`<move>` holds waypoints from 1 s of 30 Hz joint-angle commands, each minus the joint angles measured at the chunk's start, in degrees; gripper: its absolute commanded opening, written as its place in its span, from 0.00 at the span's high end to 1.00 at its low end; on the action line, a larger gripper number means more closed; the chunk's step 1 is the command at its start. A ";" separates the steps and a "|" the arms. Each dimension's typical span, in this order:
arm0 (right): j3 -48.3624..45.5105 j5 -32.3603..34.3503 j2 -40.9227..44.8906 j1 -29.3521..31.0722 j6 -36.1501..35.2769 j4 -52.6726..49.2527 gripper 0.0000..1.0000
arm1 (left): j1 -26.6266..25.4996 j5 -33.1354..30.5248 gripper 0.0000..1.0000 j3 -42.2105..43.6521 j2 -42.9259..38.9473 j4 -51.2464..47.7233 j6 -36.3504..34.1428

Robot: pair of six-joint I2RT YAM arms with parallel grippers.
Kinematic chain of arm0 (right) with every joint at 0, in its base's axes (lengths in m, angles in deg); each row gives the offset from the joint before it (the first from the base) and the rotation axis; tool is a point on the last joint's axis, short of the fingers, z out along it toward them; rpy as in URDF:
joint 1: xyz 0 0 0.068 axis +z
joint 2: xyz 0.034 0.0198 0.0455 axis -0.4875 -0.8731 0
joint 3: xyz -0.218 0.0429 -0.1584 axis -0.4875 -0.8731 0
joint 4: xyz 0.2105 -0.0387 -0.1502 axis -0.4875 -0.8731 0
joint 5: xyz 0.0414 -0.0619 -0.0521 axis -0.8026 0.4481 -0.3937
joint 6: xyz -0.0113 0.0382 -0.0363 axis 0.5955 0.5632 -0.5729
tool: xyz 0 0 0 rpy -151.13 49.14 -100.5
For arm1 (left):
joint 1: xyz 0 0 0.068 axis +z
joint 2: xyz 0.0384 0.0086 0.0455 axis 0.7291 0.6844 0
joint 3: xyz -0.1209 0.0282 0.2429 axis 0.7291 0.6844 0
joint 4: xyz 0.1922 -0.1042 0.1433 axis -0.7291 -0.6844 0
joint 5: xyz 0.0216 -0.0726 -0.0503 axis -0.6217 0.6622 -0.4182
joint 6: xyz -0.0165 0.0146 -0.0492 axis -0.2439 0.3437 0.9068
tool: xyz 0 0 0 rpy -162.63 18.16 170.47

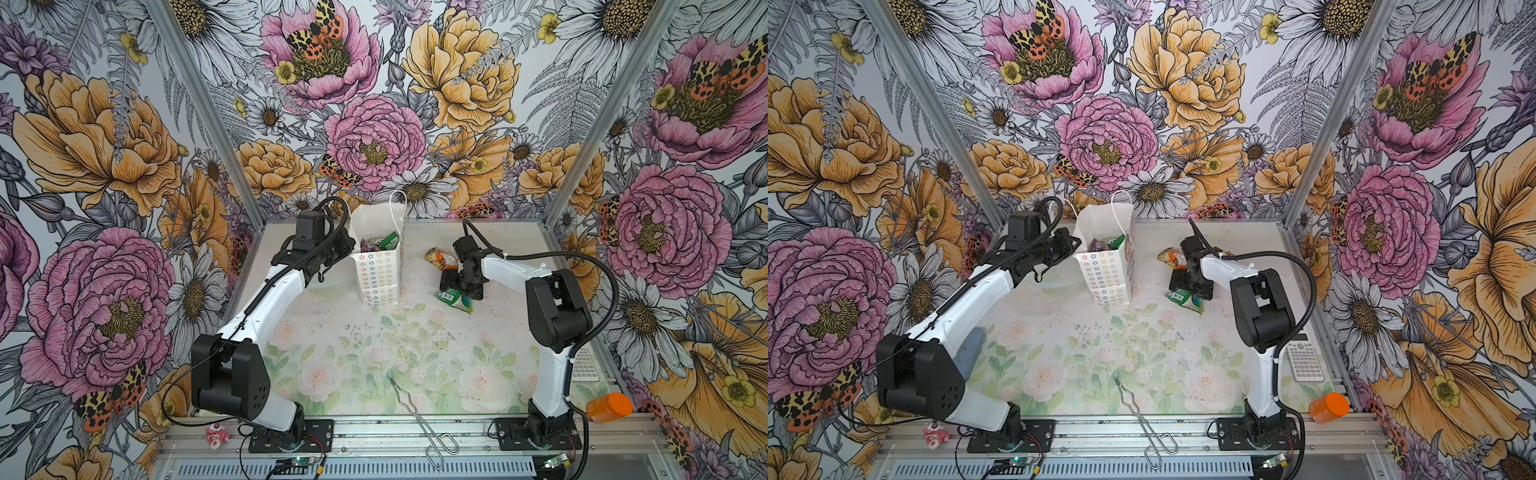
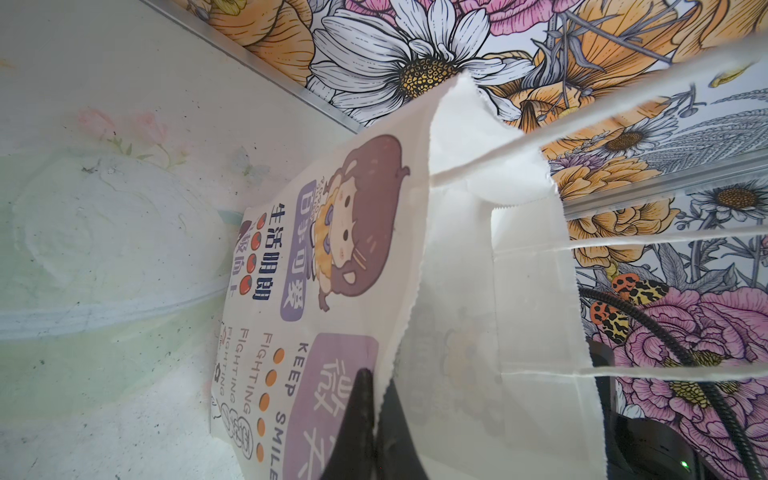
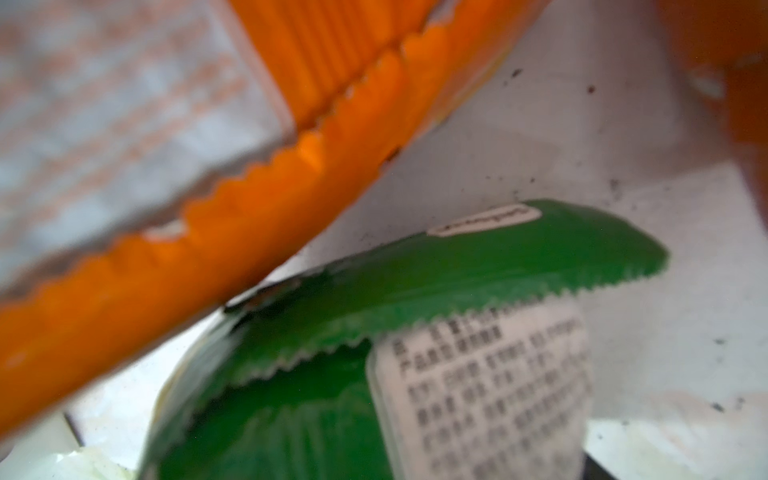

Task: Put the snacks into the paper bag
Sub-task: 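Lower the right gripper onto the green packet and close on it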

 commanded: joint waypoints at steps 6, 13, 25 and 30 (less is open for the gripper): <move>-2.07 -0.57 1.41 0.36 -0.23 0.85 0.22 | 0.23 -0.45 1.00 -1.15 0.38 0.07 -0.05; -2.21 -0.93 3.28 0.35 -0.99 0.84 0.39 | 0.23 -0.44 1.00 -1.03 0.44 0.11 -0.01; -2.70 -2.02 6.92 0.17 -2.20 0.67 0.54 | 0.17 -0.57 1.00 -0.94 0.00 0.10 -0.03; -2.72 -2.50 9.25 0.19 -2.66 0.41 0.57 | 0.17 -0.57 1.00 -1.01 -0.15 0.07 -0.05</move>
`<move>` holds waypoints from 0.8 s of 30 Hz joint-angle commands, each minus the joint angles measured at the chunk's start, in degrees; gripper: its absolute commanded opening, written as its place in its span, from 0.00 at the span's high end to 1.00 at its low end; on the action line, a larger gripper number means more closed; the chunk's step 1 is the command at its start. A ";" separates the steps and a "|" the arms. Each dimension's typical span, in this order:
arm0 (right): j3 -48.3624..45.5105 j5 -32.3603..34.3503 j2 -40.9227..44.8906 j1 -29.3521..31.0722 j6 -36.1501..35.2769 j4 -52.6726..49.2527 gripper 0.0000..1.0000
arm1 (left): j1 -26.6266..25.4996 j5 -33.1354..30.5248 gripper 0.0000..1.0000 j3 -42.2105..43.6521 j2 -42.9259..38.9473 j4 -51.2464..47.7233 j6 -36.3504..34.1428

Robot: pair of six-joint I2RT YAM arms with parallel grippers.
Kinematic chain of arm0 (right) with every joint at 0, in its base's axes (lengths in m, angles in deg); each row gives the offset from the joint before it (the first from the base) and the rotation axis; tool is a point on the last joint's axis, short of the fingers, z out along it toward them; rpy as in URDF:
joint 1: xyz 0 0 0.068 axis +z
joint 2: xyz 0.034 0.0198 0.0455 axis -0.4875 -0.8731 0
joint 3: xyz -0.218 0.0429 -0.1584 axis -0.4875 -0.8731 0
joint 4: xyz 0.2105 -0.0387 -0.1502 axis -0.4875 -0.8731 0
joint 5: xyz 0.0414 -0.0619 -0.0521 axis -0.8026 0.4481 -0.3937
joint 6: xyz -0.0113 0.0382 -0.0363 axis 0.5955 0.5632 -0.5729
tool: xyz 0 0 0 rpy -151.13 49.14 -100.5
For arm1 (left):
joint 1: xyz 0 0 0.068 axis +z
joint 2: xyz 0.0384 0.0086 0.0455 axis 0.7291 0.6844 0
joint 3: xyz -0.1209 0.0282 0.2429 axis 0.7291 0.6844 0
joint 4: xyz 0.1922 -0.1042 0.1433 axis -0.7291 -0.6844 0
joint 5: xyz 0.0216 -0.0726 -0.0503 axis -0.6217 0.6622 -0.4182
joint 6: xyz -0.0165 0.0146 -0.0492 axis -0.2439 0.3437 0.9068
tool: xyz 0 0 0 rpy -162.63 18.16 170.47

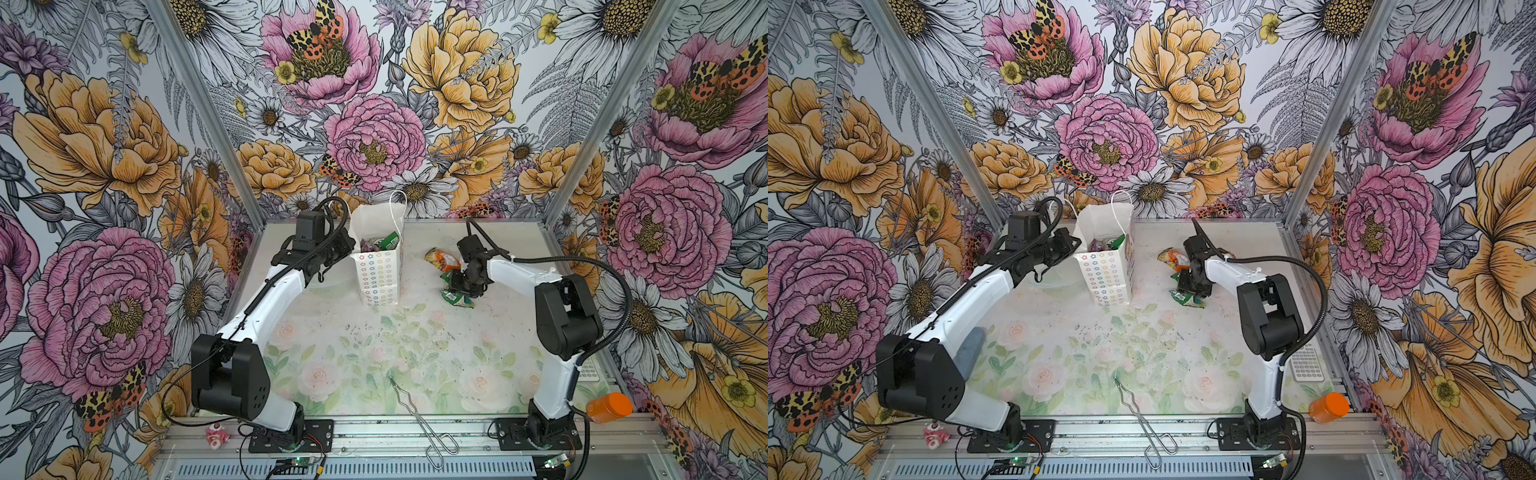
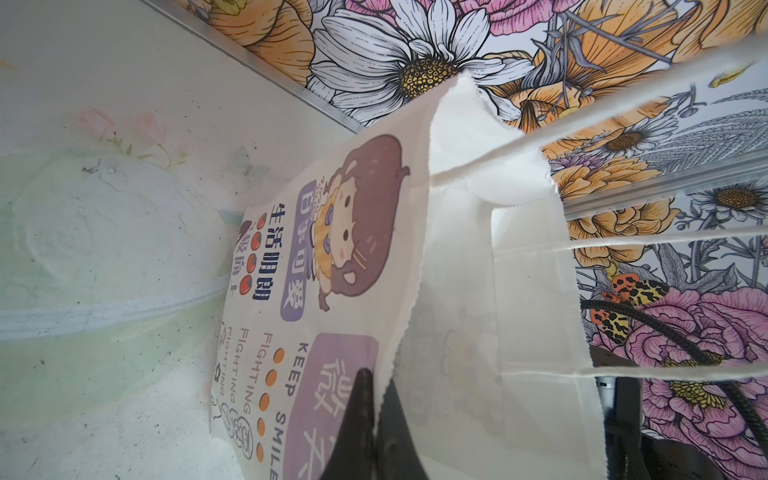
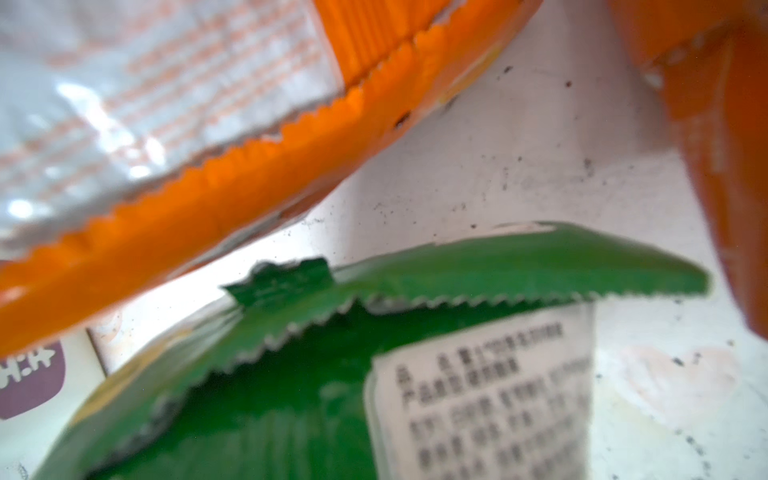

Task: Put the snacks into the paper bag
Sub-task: 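Lower the right gripper onto the green packet and close on it, then lift the green packet with the right gripper and carry it toward the paper bag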

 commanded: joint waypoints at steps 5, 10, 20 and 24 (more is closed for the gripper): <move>0.56 -1.78 6.61 0.15 -1.61 -0.05 0.60 | 0.15 -0.47 1.00 -0.94 -0.16 0.06 -0.05; 1.69 -2.25 10.41 0.12 -2.80 -0.23 0.61 | 0.09 -0.45 1.00 -1.00 -0.14 0.08 -0.05; 6.64 -2.74 18.38 0.60 -6.19 -0.14 0.63 | 0.11 -0.44 1.00 -0.88 -0.20 0.14 -0.08; 9.07 -2.13 20.93 1.07 -7.65 -0.07 0.63 | 0.17 -0.39 1.00 -0.84 -0.19 0.19 -0.03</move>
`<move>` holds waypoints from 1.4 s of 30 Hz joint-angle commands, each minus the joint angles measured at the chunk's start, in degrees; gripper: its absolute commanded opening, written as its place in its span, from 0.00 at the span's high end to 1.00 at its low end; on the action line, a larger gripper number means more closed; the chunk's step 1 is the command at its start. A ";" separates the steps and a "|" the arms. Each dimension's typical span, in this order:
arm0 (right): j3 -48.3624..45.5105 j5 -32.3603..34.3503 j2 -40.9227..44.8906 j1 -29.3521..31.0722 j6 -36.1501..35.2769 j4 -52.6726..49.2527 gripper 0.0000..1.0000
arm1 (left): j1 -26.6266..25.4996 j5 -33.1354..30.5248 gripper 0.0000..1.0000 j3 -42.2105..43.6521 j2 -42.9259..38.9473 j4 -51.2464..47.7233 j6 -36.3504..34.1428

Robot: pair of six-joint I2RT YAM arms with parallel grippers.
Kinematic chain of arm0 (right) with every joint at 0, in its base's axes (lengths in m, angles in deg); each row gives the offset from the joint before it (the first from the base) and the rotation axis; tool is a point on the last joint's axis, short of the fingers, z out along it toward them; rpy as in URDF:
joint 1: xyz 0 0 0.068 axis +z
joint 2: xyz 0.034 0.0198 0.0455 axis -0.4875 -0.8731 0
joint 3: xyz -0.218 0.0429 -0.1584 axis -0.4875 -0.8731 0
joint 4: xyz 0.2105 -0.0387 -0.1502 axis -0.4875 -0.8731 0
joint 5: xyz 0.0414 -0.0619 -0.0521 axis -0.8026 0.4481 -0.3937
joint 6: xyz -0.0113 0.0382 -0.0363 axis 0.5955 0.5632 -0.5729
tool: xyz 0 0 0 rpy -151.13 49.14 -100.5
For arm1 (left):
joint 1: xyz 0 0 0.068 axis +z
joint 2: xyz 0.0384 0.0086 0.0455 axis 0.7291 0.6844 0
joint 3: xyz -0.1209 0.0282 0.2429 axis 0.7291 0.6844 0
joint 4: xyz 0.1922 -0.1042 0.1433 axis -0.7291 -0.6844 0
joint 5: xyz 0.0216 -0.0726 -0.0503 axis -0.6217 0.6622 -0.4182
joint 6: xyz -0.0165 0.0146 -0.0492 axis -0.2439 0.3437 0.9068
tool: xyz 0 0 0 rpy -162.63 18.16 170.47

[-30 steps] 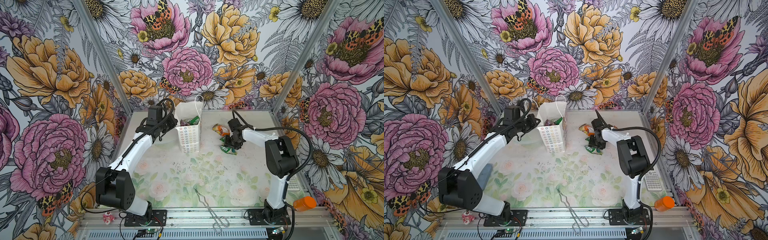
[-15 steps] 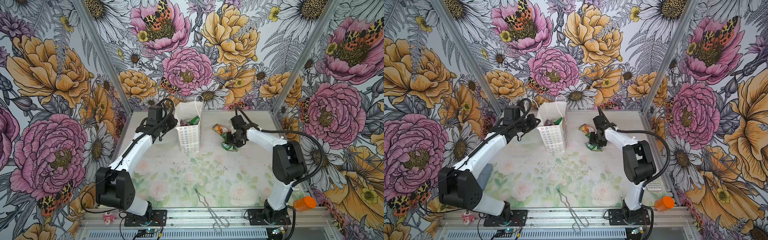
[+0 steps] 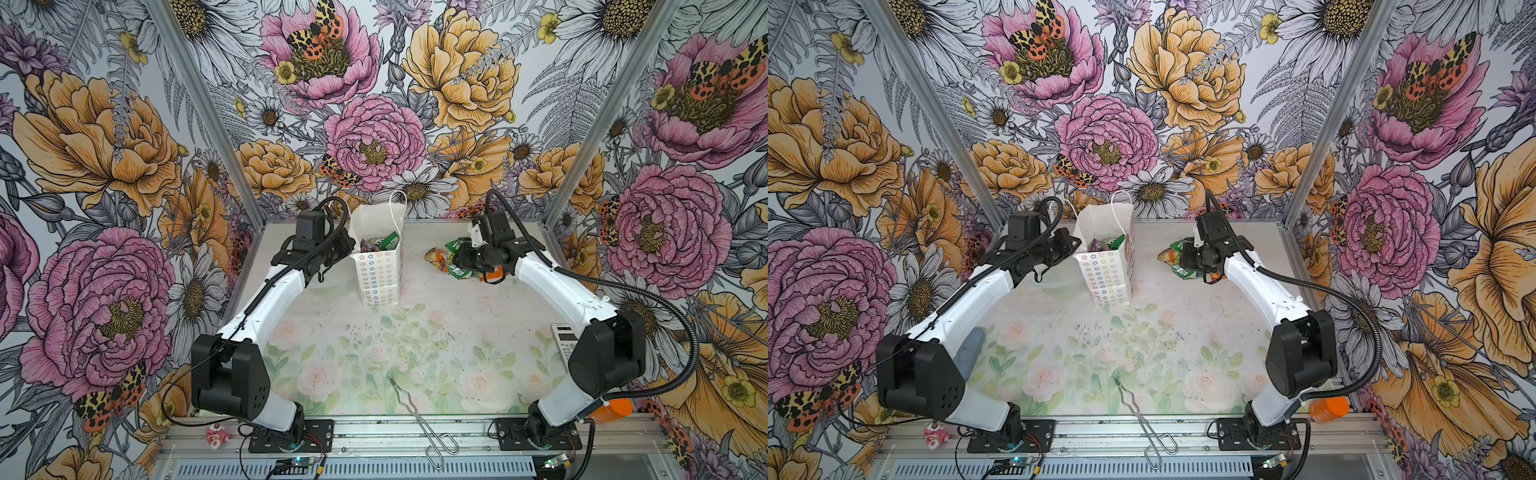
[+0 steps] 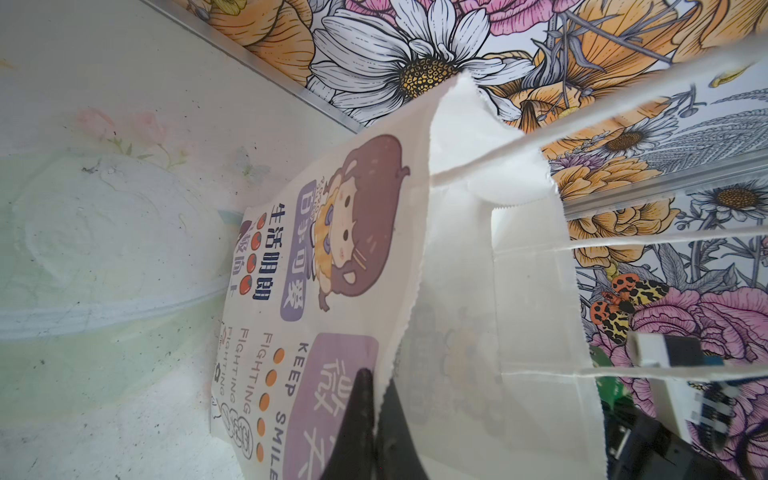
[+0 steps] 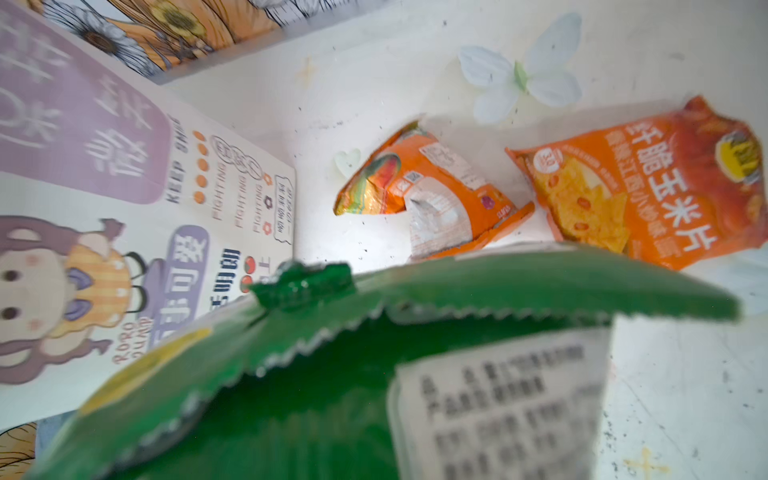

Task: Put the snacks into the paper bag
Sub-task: 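Lift the green packet with the right gripper and carry it toward the paper bag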

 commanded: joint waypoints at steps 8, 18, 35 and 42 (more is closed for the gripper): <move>9.88 2.41 5.78 4.71 -5.28 2.00 0.63 | 0.06 -0.30 1.00 -0.89 -0.34 0.35 0.08; 22.74 3.32 0.77 11.75 -7.11 4.84 0.63 | -0.12 -0.34 1.00 -0.83 -0.40 0.53 0.12; 43.20 -0.72 -15.13 21.01 -4.82 13.20 0.63 | -0.12 -0.12 1.00 -0.24 -1.40 1.01 0.21; 50.27 -1.71 -22.44 22.69 -2.19 13.74 0.63 | -0.21 -0.12 1.00 -0.10 -1.56 0.95 0.21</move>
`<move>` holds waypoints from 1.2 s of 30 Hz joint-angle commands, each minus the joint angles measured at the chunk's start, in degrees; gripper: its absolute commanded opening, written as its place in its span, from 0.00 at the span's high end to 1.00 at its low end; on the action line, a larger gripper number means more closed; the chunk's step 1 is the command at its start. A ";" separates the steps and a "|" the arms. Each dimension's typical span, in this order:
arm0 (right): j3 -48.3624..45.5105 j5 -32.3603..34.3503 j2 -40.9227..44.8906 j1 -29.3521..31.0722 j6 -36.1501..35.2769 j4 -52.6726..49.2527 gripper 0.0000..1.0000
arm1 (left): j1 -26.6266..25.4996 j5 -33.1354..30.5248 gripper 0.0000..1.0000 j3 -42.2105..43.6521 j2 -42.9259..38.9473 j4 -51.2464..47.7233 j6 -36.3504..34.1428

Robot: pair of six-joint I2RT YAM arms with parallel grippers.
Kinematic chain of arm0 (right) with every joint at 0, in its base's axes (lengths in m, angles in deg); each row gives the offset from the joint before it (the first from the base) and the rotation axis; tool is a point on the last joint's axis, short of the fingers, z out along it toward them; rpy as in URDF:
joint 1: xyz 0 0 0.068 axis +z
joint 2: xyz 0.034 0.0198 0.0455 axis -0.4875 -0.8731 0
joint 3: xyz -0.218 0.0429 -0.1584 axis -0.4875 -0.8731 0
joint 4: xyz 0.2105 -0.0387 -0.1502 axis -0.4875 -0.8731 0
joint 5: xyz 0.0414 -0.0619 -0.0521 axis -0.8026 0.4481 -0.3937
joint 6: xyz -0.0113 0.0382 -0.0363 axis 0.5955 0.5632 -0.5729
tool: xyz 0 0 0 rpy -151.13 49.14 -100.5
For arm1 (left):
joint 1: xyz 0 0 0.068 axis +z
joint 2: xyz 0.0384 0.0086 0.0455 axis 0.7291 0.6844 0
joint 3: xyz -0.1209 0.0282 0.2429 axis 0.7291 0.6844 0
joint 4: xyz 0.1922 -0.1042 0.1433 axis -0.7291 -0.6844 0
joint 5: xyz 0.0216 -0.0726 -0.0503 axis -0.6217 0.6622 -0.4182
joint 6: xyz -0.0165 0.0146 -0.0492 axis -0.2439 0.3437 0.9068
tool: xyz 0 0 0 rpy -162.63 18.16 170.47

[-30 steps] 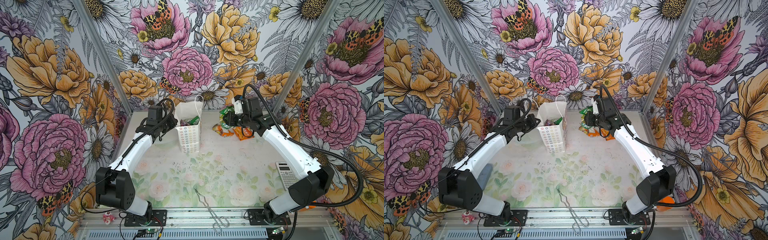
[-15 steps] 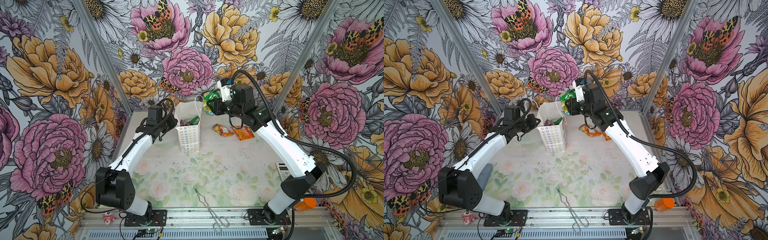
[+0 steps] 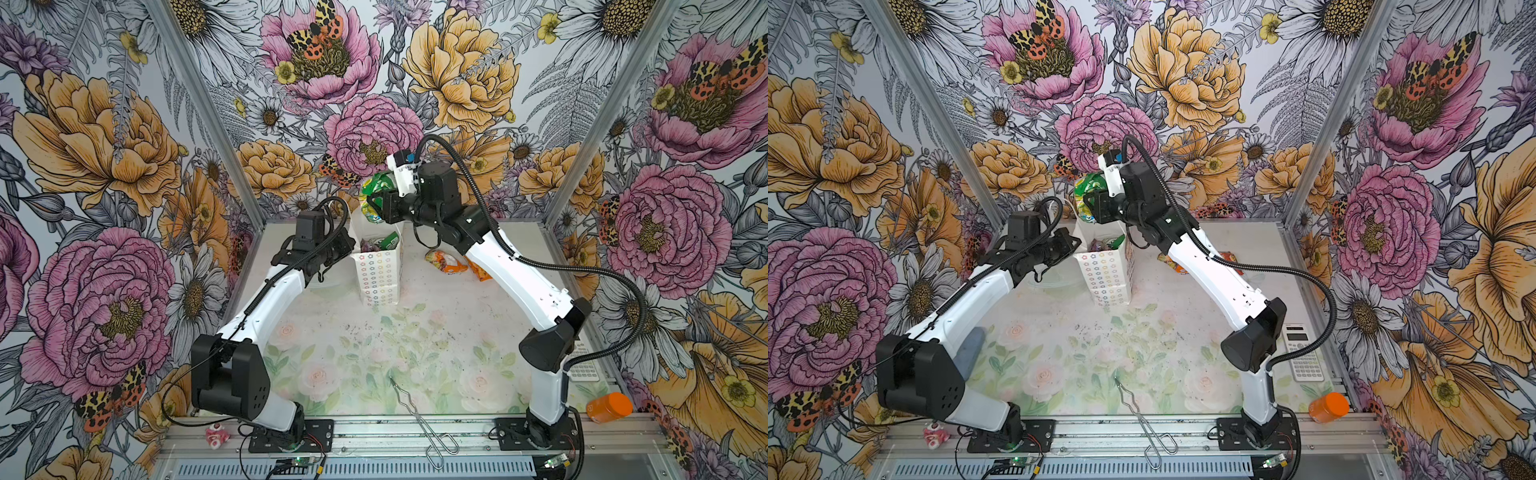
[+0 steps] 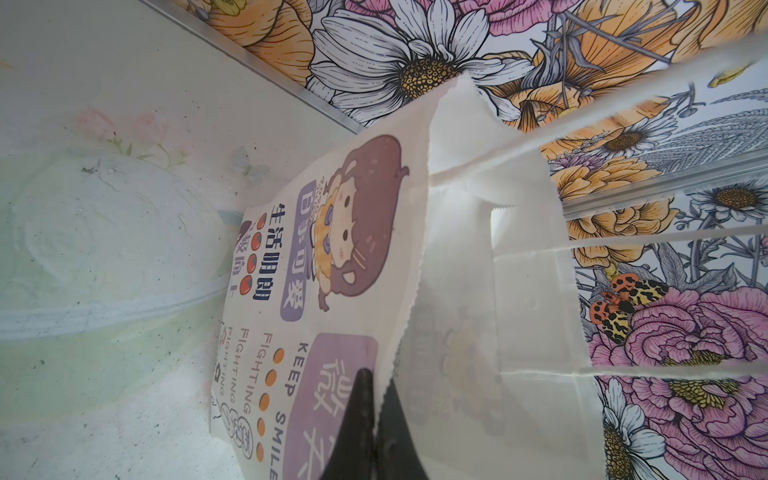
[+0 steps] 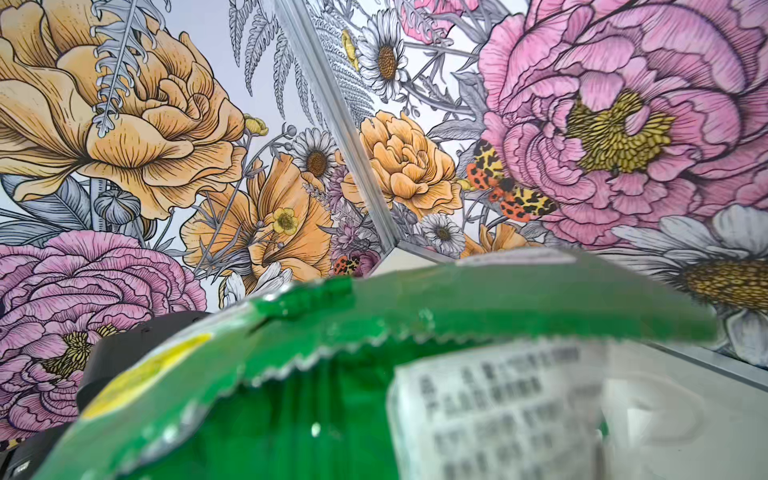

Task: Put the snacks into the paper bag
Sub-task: 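Lift the green packet with the right gripper and carry it toward the paper bag, then lower the green packet into the paper bag mouth with the right gripper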

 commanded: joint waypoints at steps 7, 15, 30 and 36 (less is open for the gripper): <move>4.81 -0.48 -5.20 0.58 2.97 3.73 0.63 | -0.21 -0.08 1.00 -0.05 -1.47 0.92 0.21; 3.30 1.66 -6.86 0.58 3.15 3.71 0.62 | -0.29 -0.19 1.00 0.04 -1.25 0.99 0.13; -5.80 10.64 -4.55 0.58 1.24 3.03 0.59 | 0.14 -0.12 1.00 0.26 -1.44 1.10 0.17; -7.87 12.45 -2.97 0.58 0.60 2.26 0.59 | 0.22 -0.18 1.00 0.22 -1.26 1.16 0.21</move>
